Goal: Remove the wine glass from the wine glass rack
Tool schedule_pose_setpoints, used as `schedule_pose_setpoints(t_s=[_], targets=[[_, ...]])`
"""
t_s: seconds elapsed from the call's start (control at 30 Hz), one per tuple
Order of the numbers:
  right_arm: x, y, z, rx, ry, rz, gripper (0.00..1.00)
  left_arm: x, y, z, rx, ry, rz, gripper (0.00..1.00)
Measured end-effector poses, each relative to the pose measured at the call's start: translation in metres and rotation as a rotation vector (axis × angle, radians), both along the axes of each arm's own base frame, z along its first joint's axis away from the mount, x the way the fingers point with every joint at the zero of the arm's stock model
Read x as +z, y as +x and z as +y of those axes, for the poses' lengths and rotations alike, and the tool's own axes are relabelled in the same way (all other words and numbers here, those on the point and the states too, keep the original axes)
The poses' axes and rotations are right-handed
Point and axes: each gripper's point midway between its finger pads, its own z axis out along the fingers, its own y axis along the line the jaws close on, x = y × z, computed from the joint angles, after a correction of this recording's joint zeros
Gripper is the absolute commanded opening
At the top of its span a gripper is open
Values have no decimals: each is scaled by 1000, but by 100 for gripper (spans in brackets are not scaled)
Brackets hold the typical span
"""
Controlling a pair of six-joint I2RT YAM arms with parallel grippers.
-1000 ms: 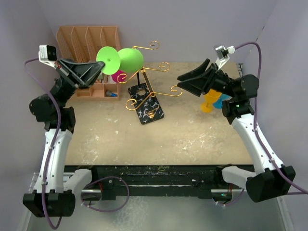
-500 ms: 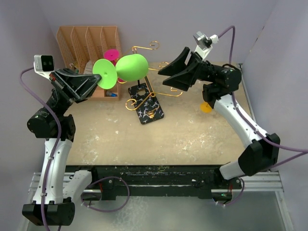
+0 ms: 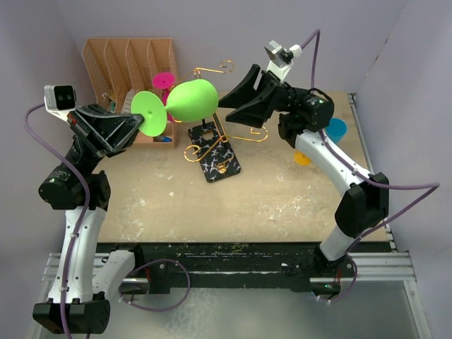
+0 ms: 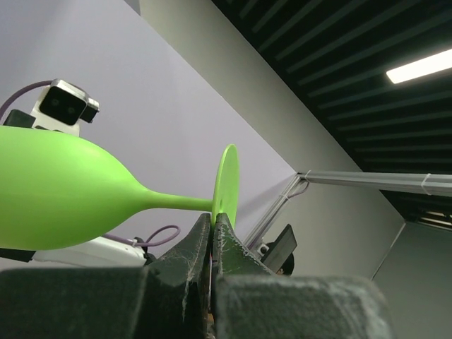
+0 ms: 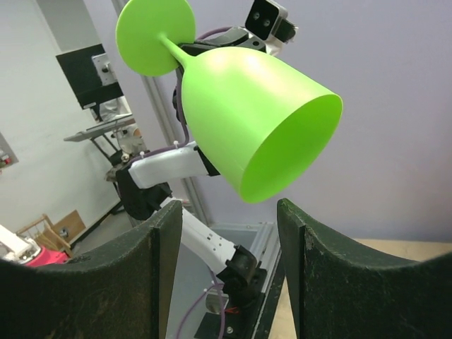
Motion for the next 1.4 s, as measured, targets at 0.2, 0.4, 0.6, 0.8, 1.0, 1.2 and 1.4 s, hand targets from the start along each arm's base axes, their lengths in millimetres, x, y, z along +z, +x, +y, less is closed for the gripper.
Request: schedule_pose_setpoints(t_s=[0.2,0.4,0.6,0.8,1.0,1.2,1.4], targets=[[10,-14,12,66,28,-37,58,2,-5,0,-7,-6,-16,0],[18,-26,20,113,49,-62,51,4,-8,1,-11,-11,-29,0],[25,-36,22,146,77,-70,0,4,-10,2,-18,-26,-29,0],[30,-48,15,155,86,-92,0,1,-5,5,-8,-47,-9,42],[32,-64,-5,82,44,-88,0,-28,9,0,15,3,62,56],[73,-51,-53,-334,32,-90,0,-73,29,-7,72,94,157,55],[125,-21,-134,-1026,29,-49,0,-102,55,-7,299,323,225,55]])
